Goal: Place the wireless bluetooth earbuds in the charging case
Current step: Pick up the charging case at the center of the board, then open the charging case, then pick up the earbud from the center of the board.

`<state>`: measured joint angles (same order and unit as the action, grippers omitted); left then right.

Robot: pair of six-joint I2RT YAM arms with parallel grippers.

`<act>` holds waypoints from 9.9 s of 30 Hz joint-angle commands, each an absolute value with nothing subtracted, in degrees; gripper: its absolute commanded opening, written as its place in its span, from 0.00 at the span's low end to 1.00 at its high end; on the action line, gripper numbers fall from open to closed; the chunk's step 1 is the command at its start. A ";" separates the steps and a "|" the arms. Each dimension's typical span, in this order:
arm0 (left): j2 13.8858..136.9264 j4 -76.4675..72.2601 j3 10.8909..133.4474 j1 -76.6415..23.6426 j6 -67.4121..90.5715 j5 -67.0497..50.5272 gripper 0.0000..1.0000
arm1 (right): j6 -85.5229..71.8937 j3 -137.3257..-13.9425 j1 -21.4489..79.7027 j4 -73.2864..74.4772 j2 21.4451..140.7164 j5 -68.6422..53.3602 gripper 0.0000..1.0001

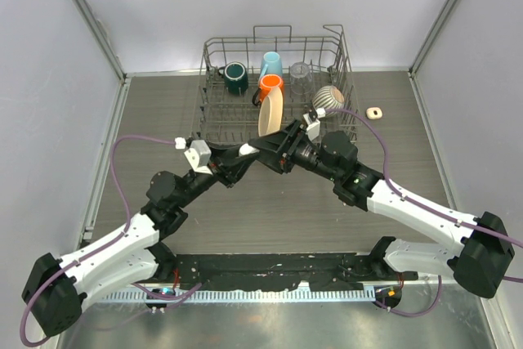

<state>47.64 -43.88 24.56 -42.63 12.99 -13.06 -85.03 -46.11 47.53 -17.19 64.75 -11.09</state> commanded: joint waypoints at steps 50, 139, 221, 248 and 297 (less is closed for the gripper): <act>46.41 -60.03 18.37 -42.71 16.17 -10.46 0.00 | -67.70 -48.42 47.64 -11.97 58.01 -5.20 0.77; 45.36 -64.18 13.88 -42.71 10.47 -20.05 0.00 | -46.14 -61.26 42.98 4.40 59.94 -23.55 0.80; 33.23 -55.11 11.25 -42.71 9.23 -17.84 0.00 | -39.46 -54.86 30.78 43.76 49.57 18.02 0.77; 29.09 -50.89 12.92 -42.71 8.96 -21.45 0.00 | -39.38 -33.05 1.77 26.11 58.71 8.79 0.75; 31.03 -49.13 14.15 -42.71 8.17 -22.06 0.00 | -42.62 -23.64 -6.15 20.21 61.00 2.72 0.63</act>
